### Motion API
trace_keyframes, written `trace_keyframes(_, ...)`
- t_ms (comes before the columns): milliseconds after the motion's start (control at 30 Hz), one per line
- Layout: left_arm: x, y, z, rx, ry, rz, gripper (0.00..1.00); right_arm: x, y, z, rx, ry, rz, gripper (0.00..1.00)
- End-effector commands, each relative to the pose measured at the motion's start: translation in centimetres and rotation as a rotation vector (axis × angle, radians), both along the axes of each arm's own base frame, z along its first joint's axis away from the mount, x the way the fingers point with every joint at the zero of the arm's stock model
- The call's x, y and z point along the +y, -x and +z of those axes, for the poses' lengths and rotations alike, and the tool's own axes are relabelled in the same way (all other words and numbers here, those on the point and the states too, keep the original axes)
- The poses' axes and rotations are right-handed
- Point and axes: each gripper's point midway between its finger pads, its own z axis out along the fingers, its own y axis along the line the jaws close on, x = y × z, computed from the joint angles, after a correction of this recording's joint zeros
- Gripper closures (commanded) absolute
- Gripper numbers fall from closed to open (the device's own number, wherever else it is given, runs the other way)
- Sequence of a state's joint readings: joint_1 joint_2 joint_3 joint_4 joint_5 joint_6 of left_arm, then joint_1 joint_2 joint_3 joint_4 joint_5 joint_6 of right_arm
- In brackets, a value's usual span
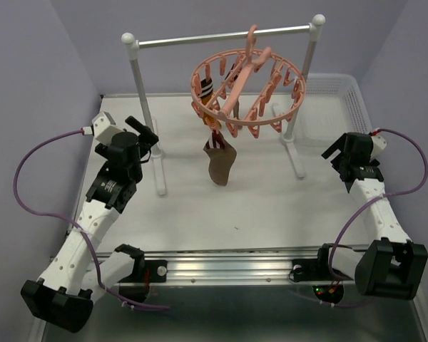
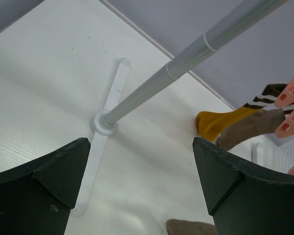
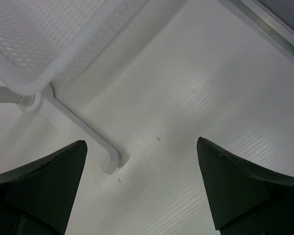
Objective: Clip the socks to the hanger
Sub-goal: Reset both arms
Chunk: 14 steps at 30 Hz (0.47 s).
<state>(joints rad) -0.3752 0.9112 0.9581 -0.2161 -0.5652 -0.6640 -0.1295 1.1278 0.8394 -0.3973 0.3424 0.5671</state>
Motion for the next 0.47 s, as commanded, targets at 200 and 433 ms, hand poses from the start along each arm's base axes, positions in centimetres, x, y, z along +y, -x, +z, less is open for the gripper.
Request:
trace_keyframes(200, 3.2, -0.2, -0.2, 0.004, 0.035, 0.087, 0.01, -2.0, 0.8, 7.8, -0.25, 0.064, -0.128, 0.0)
trace_keyframes(433, 3.9, 0.0, 0.7, -0.056, 0.028, 0.096, 0.01, -1.8, 1.4, 8.5, -0.287, 0.069, -0.124, 0.0)
